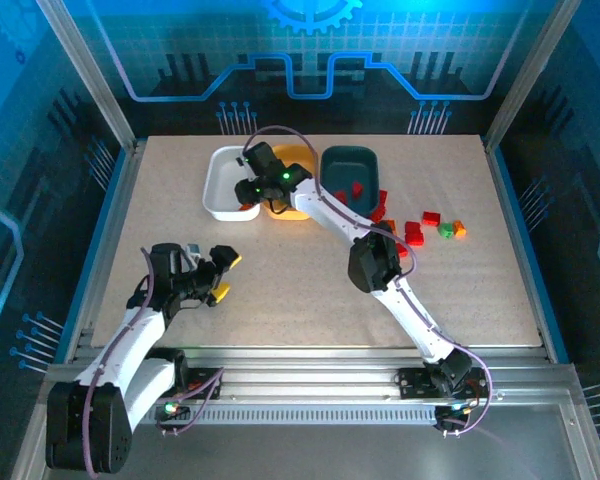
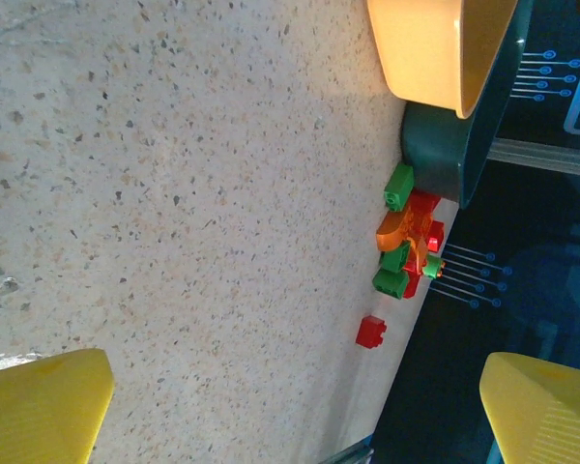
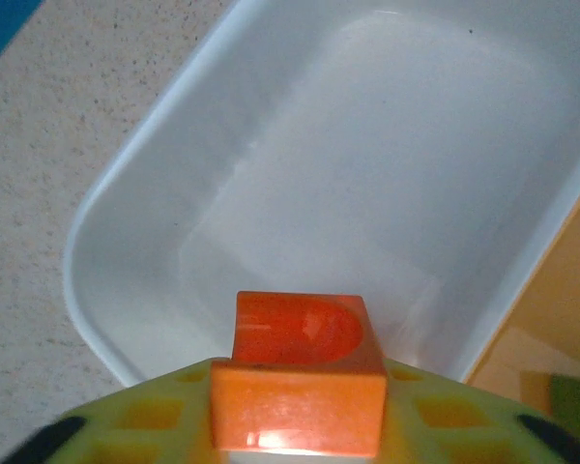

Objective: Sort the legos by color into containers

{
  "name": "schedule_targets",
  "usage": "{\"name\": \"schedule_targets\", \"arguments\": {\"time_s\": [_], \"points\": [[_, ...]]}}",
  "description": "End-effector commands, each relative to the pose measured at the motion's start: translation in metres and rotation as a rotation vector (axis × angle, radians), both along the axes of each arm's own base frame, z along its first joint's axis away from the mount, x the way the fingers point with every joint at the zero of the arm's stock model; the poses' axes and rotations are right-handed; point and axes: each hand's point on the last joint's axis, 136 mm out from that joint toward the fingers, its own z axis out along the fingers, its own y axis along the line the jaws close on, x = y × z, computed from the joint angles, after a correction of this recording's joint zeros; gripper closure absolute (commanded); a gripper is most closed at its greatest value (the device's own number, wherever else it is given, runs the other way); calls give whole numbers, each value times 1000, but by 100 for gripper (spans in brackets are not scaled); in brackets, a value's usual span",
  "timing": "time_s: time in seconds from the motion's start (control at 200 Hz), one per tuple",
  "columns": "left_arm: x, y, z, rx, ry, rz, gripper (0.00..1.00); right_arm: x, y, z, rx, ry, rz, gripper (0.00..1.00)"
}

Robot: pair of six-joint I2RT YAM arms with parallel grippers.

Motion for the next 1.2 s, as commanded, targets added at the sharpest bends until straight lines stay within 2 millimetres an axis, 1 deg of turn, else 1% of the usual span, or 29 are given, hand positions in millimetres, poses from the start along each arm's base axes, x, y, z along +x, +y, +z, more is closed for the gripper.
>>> {"name": "schedule_targets", "arguments": {"time_s": [0.0,0.025,0.085,0.26,0.31,0.395,0.4,0.41,0.415,0.435,0.465,0.53,0.535,0.565,0.585,0.64,0.65,0.68,0.685,0.705,0.725,0.785,0.855,0.875,0.905,0.961,1.031,1.111,1.196], "points": [[-2,-6,9,-12,-29,-67,1,0,-4,3,-11,7,8,42],[-1,-7,10,-13,-34,-72,1,-1,-3,5,-9,3,11,39],[1,-8,14,-16,-54,-83,1,-1,1,22,16,-25,28,35],[6,-8,25,-7,-89,-90,1,-2,-6,76,53,-100,15,35],[7,-8,26,-3,-95,-90,1,-6,-18,97,41,-124,-3,37],[8,-8,26,-1,-98,-90,1,-14,-41,119,4,-153,-38,38],[8,-8,26,0,-99,-90,1,-14,-43,125,9,-161,-41,38],[8,-9,26,0,-98,-92,1,-15,-44,128,9,-166,-44,38],[8,-9,26,0,-99,-93,1,-15,-46,124,0,-161,-47,38],[9,-9,26,2,-101,-95,1,-20,-58,134,-4,-172,-64,39],[9,-12,26,4,-104,-102,1,-25,-72,140,-6,-175,-85,39],[10,-22,27,24,-118,-135,1,-38,-110,140,-5,-148,-139,38],[10,-23,27,26,-119,-140,1,-39,-112,143,2,-151,-143,38],[10,-30,28,42,-128,-164,1,-46,-133,130,-14,-119,-174,38],[9,-36,28,53,-132,-185,1,-52,-148,129,-18,-109,-198,38],[7,-54,26,87,-140,-242,1,-67,-191,111,-65,-66,-266,38],[7,-57,26,93,-142,-251,1,-69,-195,109,-70,-61,-271,38],[5,-69,25,102,-149,-287,1,-81,-221,95,-110,-32,-306,37],[5,-71,25,104,-149,-291,1,-85,-229,91,-121,-23,-317,37],[4,-79,24,107,-157,-313,1,-89,-235,87,-131,-13,-323,36],[3,-86,23,108,-159,-333,1,-99,-252,78,-153,10,-341,36],[0,-106,19,106,-164,-384,1,-122,-291,56,-209,65,-394,34],[-1,-129,14,99,-167,-441,1,-147,-331,32,-250,138,-463,30],[-1,-135,13,97,-163,-459,1,-152,-338,30,-250,147,-478,30],[-2,-145,10,93,-156,-487,1,-162,-357,21,-249,181,-520,29],[-3,-162,8,89,-145,-535,1,-172,-375,10,-239,218,-555,27],[-2,-180,5,82,-134,-578,1,-179,-389,-2,-235,268,-584,27],[1,-198,4,57,-128,-602,1,-179,-395,-17,-252,304,-576,27],[6,-208,2,19,-113,-605,1,-174,-400,-31,-276,348,-592,28]]}}
